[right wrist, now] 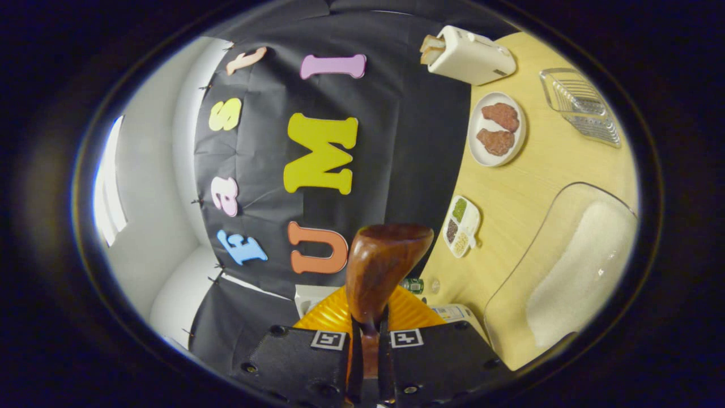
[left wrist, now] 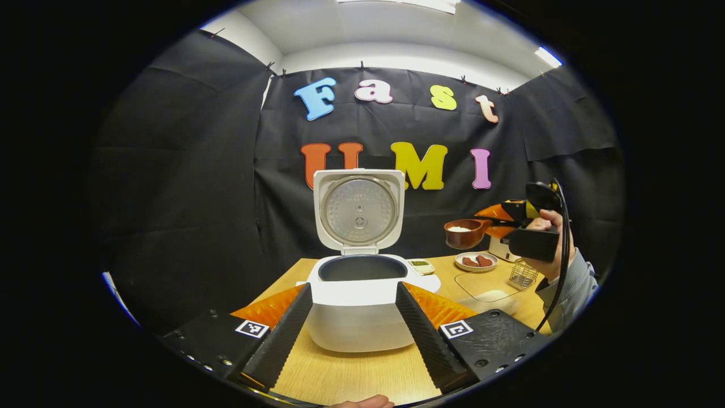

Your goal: Close the left gripper, press the button to open the rice cooker; take a wooden spoon from the chopstick holder with the right hand, scoop a spoonful of rice and pour it into the rice cooker, then put the wooden spoon back into the chopstick holder.

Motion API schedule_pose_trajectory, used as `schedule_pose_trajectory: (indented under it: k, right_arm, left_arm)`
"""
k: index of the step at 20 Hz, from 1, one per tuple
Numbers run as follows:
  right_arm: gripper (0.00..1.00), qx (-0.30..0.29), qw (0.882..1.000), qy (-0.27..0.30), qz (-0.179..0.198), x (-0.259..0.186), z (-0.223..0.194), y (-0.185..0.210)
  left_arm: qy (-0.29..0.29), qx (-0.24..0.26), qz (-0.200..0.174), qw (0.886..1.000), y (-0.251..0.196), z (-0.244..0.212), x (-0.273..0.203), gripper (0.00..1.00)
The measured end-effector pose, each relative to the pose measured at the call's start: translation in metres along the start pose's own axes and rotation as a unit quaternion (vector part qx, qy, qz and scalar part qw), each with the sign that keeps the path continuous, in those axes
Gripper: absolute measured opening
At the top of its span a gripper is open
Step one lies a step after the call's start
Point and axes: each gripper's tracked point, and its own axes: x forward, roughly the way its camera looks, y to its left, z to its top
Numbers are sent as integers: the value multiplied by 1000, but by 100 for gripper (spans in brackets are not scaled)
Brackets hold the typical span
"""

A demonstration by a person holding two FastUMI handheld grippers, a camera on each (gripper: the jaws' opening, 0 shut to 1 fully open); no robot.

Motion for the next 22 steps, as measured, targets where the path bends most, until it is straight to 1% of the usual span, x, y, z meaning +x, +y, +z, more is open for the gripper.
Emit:
schedule_pose_trajectory:
  k: [3,5,6,7,8,9,11,12,13,15,16,18,20,22]
  right_arm:
    - [15,-88,996,-8,-4,30,-8,19]
    - [15,-143,990,-9,-2,46,-21,32]
    - [15,-160,987,-8,1,53,-27,38]
    - [15,-181,983,-5,5,59,-34,44]
    - [15,-198,980,-2,6,65,-41,48]
    - [15,-219,976,2,7,71,-48,52]
    - [15,-272,962,13,7,83,-65,57]
    - [15,-300,954,18,8,87,-73,59]
    - [15,-334,942,22,5,91,-83,60]
    - [16,-393,919,26,4,96,-96,63]
    - [15,-425,905,32,4,98,-106,65]
    - [16,-460,887,44,7,99,-124,65]
    - [15,-496,867,50,13,98,-139,74]
    - [16,-534,844,48,14,99,-147,80]
  left_arm:
    - [-2,0,6,1000,2,2,-4,94]
    - [-2,3,18,1000,8,7,-8,94]
    - [-3,6,22,1000,11,9,-10,94]
    - [-5,9,25,1000,15,10,-12,84]
    - [-6,13,30,999,18,11,-13,94]
    - [-8,15,32,999,20,12,-16,94]
    - [-7,19,31,999,19,11,-19,94]
    - [-5,20,29,999,17,10,-19,94]
    - [0,21,21,1000,15,5,-17,94]
    - [6,20,11,1000,11,1,-19,94]
    - [9,20,8,1000,10,-2,-18,94]
    - [14,23,10,1000,12,-5,-18,96]
    - [16,25,13,999,14,-6,-17,97]
    - [20,22,11,999,14,-8,-17,97]
